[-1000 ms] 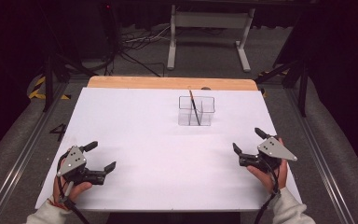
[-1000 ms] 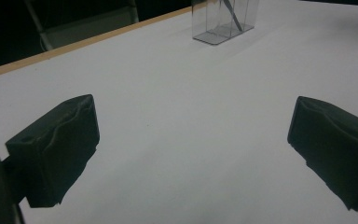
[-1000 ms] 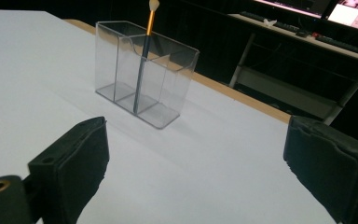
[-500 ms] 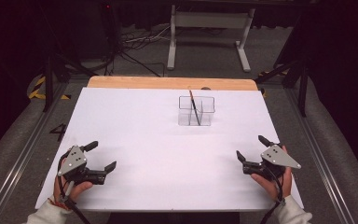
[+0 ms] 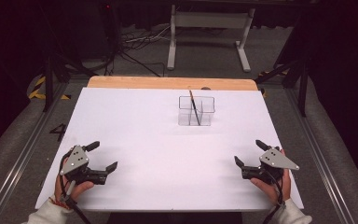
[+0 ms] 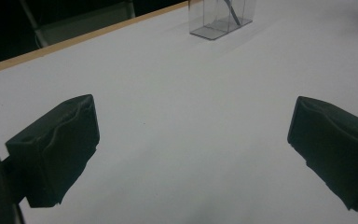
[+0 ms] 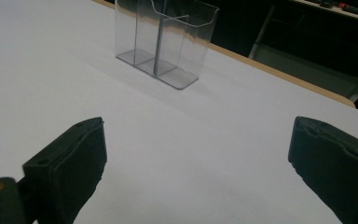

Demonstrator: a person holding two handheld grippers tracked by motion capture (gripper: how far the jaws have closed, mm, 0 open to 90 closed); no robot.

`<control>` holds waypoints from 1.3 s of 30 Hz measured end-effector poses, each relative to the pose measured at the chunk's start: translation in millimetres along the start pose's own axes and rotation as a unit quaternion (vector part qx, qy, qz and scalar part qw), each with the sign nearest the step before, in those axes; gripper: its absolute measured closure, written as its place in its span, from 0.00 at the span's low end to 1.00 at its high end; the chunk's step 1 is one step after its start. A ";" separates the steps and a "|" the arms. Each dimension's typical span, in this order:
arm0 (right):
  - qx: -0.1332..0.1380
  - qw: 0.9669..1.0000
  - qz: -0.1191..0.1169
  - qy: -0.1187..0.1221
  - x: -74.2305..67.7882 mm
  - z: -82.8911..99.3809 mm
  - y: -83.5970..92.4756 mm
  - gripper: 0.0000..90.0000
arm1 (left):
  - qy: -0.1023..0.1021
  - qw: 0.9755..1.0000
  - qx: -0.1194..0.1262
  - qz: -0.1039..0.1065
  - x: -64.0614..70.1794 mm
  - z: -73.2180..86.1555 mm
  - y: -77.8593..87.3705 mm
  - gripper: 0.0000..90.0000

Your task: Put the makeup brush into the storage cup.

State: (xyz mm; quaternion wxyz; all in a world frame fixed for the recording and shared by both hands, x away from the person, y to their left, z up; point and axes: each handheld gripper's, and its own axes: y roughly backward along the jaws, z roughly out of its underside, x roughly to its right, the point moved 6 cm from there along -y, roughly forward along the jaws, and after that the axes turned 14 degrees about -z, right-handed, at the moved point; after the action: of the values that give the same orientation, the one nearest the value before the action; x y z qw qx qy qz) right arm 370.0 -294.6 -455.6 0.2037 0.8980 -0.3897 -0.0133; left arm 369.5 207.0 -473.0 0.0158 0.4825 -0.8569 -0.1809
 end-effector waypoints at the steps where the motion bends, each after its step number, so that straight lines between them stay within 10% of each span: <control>1: 0.000 1.000 0.000 0.000 0.0 0.0 0.0 0.06 | 0.000 1.000 0.000 0.000 0.0 0.0 0.0 0.03; 8: -0.009 0.999 -0.028 0.038 -17.2 -6.4 -5.0 0.06 | -0.011 1.000 -0.004 0.013 3.2 2.0 0.8 0.03; 39: -0.011 0.999 -0.030 0.025 -14.7 -4.3 -3.6 0.07 | -0.007 1.000 -0.004 -0.002 1.7 1.2 -0.8 0.03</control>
State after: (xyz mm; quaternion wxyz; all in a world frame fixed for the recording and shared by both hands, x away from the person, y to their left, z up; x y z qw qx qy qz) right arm 363.1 -280.5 -455.0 0.2225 0.9070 -0.3576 -0.0011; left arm 369.1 205.5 -474.7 0.0111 0.4824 -0.8554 -0.1882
